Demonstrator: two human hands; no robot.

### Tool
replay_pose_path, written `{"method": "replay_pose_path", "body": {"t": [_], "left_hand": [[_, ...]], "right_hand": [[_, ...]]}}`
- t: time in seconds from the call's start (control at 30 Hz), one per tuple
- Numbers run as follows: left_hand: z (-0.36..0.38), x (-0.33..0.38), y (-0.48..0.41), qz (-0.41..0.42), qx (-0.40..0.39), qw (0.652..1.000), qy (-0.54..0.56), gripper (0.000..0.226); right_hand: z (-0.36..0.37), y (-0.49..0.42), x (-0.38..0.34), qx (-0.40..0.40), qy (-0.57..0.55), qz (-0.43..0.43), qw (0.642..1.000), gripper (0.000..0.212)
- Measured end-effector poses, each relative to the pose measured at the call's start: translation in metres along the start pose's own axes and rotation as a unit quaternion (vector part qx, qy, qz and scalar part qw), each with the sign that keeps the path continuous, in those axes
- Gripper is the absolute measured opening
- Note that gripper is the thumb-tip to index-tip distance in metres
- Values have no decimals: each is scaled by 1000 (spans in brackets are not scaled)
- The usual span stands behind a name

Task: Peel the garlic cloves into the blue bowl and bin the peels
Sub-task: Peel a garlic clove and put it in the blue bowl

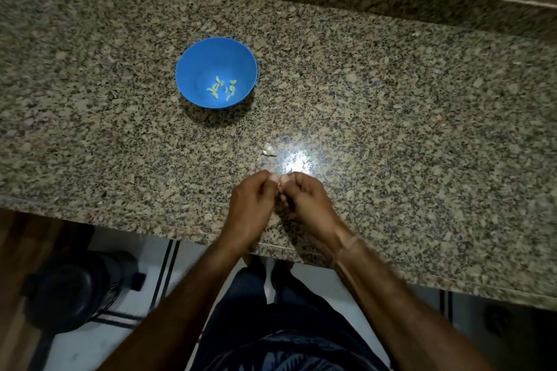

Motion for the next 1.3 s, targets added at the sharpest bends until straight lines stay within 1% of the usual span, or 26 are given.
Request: {"method": "replay_pose_path", "body": {"t": [0.03, 0.07, 0.1, 0.13, 0.17, 0.2, 0.23, 0.27, 0.3, 0.33, 0.37, 0.4, 0.47, 0.6, 0.77, 0.9, 1.0, 1.03, 1.07, 1.1, 1.13, 1.17, 1.2, 1.23, 1.27, 1.3], "left_hand": [[10, -15, -2, -97, -42, 982, 153, 34], [24, -27, 2, -201, -78, 934, 285, 36], [34, -34, 7, -277, -98, 879, 377, 36], [40, -38, 8, -311, -108, 844, 424, 36], [39, -38, 9, -320, -114, 838, 426, 36], [35, -35, 8, -304, -115, 861, 391, 36], [24, -30, 5, -248, -100, 920, 287, 36], [12, -21, 2, -174, -77, 970, 149, 35], [2, -8, 1, -97, -33, 995, 15, 34], [-4, 4, 3, -34, 10, 997, -66, 32], [-9, 8, 6, -13, 40, 997, -62, 30], [-12, 6, 7, -17, 55, 998, -16, 29], [-13, -5, 7, -54, 58, 994, 78, 25], [-13, -9, 5, -79, 43, 981, 171, 17], [-12, -24, 1, -144, -10, 955, 261, 11], [-8, -28, 2, -203, -58, 909, 358, 22], [-1, -28, 4, -237, -96, 867, 428, 17], [-1, -28, 4, -235, -97, 867, 429, 16], [-6, -28, 3, -210, -88, 890, 395, 16], [-15, -24, 0, -160, -66, 931, 320, 15], [-27, -15, -2, -88, -32, 973, 213, 12], [-36, -2, -2, -7, -1, 994, 113, 8], [-40, 10, 0, 60, 17, 997, 49, 7], [-40, 15, 3, 94, 21, 995, 19, 8], [-40, 15, 3, 93, 15, 995, 16, 9], [-38, 8, 2, 57, -1, 997, 52, 7]], "right_hand": [[-4, 4, -15, 17, 129, -81, 988, 26], [-2, 9, -29, 34, 254, -159, 953, 26], [2, 12, -39, 50, 349, -214, 911, 25], [6, 14, -45, 57, 403, -246, 880, 25], [10, 14, -48, 56, 429, -257, 864, 25], [11, 12, -47, 53, 429, -248, 867, 25], [9, 9, -42, 47, 396, -217, 891, 25], [5, 5, -35, 35, 325, -167, 930, 26], [2, 1, -25, 17, 224, -106, 969, 26], [2, 0, -14, -6, 118, -46, 992, 27], [5, 0, -6, -26, 35, -1, 999, 26], [6, 2, -3, -34, 3, 18, 999, 26], [2, 3, -4, -26, 18, 14, 999, 30], [-1, 8, -8, -5, 10, -1, 1000, 32], [-2, 12, -18, 8, 48, -17, 999, 21], [-2, 14, -28, 38, 113, -63, 991, 15], [2, 16, -35, 72, 195, -115, 971, 11], [3, 17, -37, 83, 218, -125, 964, 12], [5, 18, -37, 94, 225, -124, 962, 13], [4, 18, -35, 100, 204, -111, 968, 13], [3, 18, -30, 102, 157, -89, 978, 14], [4, 19, -24, 102, 98, -60, 988, 16], [6, 20, -17, 96, 39, -31, 994, 18], [8, 22, -12, 96, 2, -10, 995, 19], [9, 24, -10, 104, -14, -5, 994, 18], [8, 27, -10, 120, -3, -23, 993, 17]]}}
Point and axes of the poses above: each hand's wrist, its own y-axis away from the middle knuckle, its own z-axis out of the palm, x = y × z, the point moved 9 cm from there along -y, towards the middle knuckle, and after that the axes turned 7 degrees about -x, right-handed, at the moved point
